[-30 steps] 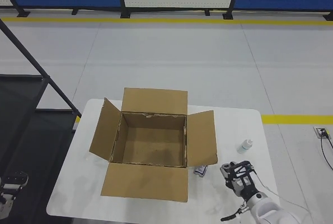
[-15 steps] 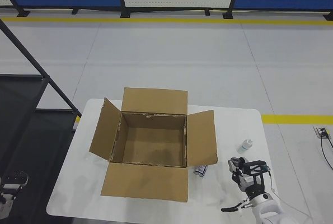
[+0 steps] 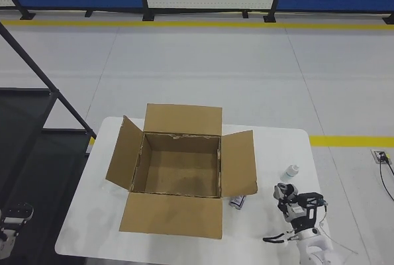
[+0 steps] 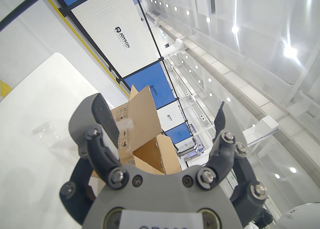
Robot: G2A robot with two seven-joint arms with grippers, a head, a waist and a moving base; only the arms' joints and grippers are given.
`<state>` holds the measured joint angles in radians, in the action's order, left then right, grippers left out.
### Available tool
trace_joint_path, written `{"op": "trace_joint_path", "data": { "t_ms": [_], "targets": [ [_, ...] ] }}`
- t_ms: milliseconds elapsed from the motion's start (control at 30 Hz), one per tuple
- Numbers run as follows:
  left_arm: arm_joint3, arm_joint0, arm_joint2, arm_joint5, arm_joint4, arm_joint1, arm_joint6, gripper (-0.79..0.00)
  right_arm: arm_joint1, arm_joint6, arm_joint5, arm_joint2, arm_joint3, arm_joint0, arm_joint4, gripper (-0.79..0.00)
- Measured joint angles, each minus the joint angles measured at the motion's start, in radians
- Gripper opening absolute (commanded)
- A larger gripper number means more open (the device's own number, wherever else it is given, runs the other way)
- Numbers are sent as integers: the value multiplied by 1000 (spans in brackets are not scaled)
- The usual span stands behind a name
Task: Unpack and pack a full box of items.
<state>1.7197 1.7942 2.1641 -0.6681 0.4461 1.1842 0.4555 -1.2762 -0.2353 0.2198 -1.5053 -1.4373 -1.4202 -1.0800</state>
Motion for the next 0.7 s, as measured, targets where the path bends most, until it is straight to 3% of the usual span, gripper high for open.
{"op": "trace_joint_path", "data": {
  "t_ms": [100, 267, 667, 700],
  "targets": [
    [0, 0, 0, 0, 0, 0, 0, 0, -5, -101, 18, 11, 91, 27, 11, -785],
    [0, 0, 0, 0, 0, 0, 0, 0, -16, -205, -43, 45, 205, 84, -11, -785],
    [0, 0, 0, 0, 0, 0, 0, 0, -26, -210, -139, 82, 299, 142, -81, -785],
    [0, 0, 0, 0, 0, 0, 0, 0, -27, -211, -141, 82, 302, 143, -82, -748]
  ]
}}
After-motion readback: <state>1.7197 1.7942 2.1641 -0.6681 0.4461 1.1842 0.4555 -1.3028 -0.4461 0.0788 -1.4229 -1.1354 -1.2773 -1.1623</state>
